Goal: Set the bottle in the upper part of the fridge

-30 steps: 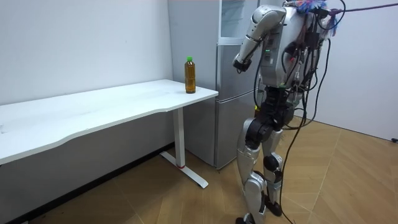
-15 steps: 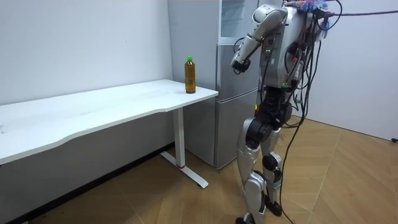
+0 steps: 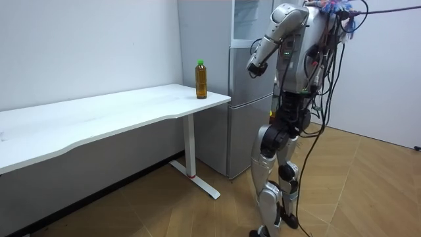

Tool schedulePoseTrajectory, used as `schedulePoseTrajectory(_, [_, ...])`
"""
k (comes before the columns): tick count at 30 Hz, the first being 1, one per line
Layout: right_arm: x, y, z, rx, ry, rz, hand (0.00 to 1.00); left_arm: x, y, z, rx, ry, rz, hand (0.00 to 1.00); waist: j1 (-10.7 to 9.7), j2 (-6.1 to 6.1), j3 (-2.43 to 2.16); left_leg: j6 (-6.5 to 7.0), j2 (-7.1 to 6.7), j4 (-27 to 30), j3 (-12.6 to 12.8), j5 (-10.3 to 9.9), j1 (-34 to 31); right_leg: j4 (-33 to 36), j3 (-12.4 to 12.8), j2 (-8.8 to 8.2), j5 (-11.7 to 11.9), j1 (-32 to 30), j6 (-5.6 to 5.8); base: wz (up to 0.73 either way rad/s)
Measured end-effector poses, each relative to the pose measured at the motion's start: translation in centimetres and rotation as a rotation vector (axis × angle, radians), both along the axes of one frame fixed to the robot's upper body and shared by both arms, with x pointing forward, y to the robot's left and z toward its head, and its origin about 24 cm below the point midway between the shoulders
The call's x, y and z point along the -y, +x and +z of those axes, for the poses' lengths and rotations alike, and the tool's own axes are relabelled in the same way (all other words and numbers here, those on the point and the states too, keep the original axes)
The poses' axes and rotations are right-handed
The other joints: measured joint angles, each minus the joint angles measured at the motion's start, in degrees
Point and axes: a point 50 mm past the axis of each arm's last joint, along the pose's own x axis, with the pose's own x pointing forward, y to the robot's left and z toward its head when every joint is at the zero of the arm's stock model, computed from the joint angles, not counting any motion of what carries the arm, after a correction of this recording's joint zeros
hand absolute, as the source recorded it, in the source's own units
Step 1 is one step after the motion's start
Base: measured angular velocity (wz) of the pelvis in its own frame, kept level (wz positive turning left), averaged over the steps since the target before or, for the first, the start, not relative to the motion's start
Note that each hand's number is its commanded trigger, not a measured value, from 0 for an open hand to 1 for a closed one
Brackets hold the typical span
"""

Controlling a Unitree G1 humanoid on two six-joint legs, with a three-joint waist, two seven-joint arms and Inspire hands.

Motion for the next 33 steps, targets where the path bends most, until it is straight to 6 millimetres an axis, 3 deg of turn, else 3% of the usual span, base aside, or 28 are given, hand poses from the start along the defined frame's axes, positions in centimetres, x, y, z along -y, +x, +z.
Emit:
schedulePoseTrajectory(7, [-0.1,0.0,0.0,0.001,0.002,-0.007,0.00,0.2,-0.1,0.0,-0.008,-0.006,-0.001,0.00,-1.3,-0.07,0.02,0.00,-0.04,-0.1,0.3,0.0,-0.1,0.0,0.4,-0.07,0.0,-0.3,0.01,-0.02])
schedulePoseTrajectory(11, [-0.1,0.1,0.0,0.002,-0.003,0.002,0.00,0.4,-0.2,-0.1,-0.014,-0.006,-0.002,0.00,-1.4,-0.08,0.03,0.00,0.06,-0.2,2.4,0.0,0.7,0.0,1.8,-0.01,0.0,-0.4,0.04,-0.19])
schedulePoseTrajectory(23, [-0.2,0.9,0.2,0.029,0.003,-0.001,0.00,1.0,-0.2,0.0,-0.048,-0.025,-0.040,0.00,-5.0,-0.10,0.01,-0.04,1.07,-0.9,8.5,0.0,1.8,0.3,6.4,0.99,0.4,-2.1,-0.31,-0.22])
schedulePoseTrajectory(30, [0.2,1.0,0.3,0.032,-0.001,-0.039,0.00,1.5,-0.2,0.2,-0.060,-0.033,-0.048,0.00,-7.5,-0.06,0.01,-0.05,1.53,-0.8,10.1,0.0,2.7,0.1,8.6,1.74,0.5,-2.2,-0.62,-0.20])
schedulePoseTrajectory(33, [0.4,0.9,0.3,0.031,-0.007,-0.050,0.00,1.7,-0.3,0.2,-0.063,-0.040,-0.058,0.00,-7.7,-0.07,0.01,-0.05,1.54,-0.8,10.3,0.0,2.8,0.0,9.8,1.99,0.6,-2.5,-0.75,-0.15])
